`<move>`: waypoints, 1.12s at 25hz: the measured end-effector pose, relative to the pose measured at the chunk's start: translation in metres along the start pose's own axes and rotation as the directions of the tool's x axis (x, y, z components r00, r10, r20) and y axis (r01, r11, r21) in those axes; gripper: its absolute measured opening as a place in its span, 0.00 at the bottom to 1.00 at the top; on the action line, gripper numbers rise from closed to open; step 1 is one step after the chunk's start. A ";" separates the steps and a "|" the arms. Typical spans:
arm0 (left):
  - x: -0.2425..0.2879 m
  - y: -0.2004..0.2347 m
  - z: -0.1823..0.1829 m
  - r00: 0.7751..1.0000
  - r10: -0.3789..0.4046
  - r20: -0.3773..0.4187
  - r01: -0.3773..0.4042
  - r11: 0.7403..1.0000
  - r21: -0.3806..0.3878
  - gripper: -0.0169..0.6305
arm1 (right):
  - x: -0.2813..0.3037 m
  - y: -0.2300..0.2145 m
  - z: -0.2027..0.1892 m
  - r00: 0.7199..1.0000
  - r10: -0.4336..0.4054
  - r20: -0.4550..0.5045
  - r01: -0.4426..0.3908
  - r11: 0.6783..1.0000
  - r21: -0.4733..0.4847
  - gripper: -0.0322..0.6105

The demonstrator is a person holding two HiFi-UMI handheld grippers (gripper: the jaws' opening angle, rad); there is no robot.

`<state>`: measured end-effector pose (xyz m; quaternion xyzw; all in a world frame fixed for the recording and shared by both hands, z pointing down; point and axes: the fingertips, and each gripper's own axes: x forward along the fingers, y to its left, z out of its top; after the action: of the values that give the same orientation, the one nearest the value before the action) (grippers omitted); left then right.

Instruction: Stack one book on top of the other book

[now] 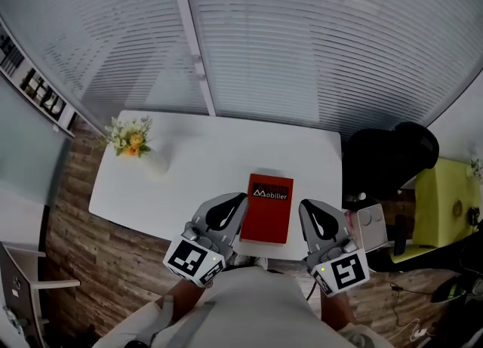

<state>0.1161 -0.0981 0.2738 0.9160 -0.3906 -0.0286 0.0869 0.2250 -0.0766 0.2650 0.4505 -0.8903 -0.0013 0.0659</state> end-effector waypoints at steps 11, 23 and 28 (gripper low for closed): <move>0.003 -0.005 0.005 1.000 -0.002 0.003 0.002 1.000 0.005 0.03 | -0.003 -0.001 0.015 1.000 -0.006 0.019 0.006 1.000 -0.018 0.06; 0.005 0.001 0.009 1.000 0.011 0.016 -0.011 1.000 0.013 0.03 | -0.002 -0.004 0.016 1.000 -0.013 0.015 0.013 1.000 -0.027 0.06; 0.002 0.003 0.009 1.000 0.014 0.011 -0.014 1.000 0.010 0.03 | -0.001 -0.003 0.017 1.000 -0.019 0.015 0.019 0.999 -0.032 0.06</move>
<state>0.1144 -0.1033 0.2656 0.9135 -0.3976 -0.0312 0.0801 0.2256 -0.0788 0.2478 0.4579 -0.8863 -0.0194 0.0665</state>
